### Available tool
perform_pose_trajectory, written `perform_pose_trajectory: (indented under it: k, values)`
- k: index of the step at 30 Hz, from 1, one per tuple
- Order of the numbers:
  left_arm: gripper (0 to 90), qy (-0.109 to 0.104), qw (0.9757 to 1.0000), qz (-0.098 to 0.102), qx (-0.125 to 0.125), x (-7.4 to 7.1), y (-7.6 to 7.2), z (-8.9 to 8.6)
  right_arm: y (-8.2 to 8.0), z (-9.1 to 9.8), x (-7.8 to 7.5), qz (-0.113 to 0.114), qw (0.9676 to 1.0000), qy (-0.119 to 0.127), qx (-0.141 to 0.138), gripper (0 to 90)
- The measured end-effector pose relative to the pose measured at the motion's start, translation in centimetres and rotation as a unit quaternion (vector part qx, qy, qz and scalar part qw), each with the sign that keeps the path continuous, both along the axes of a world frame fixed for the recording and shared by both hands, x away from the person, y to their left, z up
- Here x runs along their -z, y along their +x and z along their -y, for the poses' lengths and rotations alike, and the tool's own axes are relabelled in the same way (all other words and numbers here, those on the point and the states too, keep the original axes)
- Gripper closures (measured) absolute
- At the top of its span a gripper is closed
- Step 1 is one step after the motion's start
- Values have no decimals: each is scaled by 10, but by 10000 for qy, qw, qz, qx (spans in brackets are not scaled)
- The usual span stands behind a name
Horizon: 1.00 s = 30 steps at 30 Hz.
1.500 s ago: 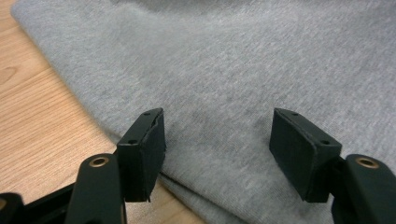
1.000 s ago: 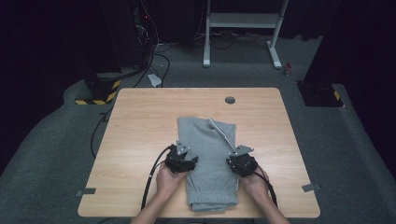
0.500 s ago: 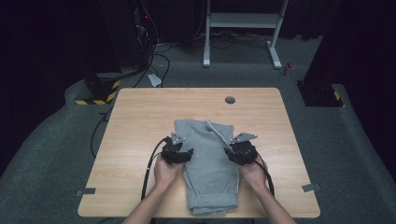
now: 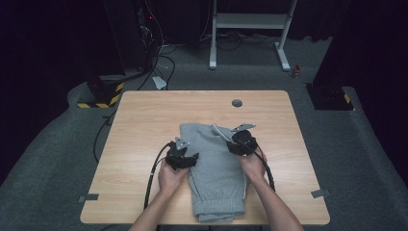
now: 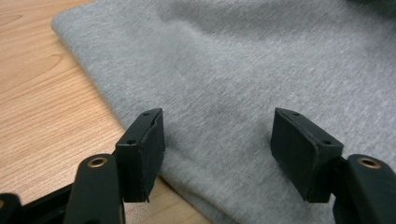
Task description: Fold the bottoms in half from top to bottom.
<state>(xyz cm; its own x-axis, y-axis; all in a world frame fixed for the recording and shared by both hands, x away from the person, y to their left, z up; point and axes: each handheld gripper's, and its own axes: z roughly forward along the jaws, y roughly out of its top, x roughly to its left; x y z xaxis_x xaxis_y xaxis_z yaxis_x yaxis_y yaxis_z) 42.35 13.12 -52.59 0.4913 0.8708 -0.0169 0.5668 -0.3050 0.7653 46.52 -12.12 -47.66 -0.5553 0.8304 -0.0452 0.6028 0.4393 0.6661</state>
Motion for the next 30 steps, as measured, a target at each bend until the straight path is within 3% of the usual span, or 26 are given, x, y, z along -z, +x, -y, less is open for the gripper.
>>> perform_pose_trajectory:
  k: [4,5,7,13,16,19,20,22,26,28,30]
  values:
    - [345,46,10000,36,13,0,-1,1,6,-1,4,-76,10000,5,60,675]
    - [345,47,10000,36,13,0,-1,1,7,-1,7,-38,10000,-7,48,769]
    - [345,39,10000,33,5,0,-1,1,8,0,7,2,10000,-23,-6,831]
    - [343,31,10000,37,-12,0,-1,1,3,5,-2,224,9997,54,-8,867]
    - [343,34,10000,34,-7,0,-1,0,3,17,-6,311,9993,193,109,866]
    - [339,27,10000,33,-8,0,-1,1,4,28,-2,218,9989,314,276,862]
    - [335,38,10000,20,30,0,-1,1,7,36,9,-86,9987,314,389,850]
    - [334,44,10000,24,34,0,-1,1,8,38,20,-356,9983,171,427,792]
    - [334,47,10000,24,38,0,-1,1,7,37,19,-251,9983,265,464,703]
    - [334,56,10000,45,35,0,-1,1,7,30,8,14,9987,313,411,661]
    - [334,52,10000,39,35,0,-1,1,10,22,3,43,9991,272,327,634]
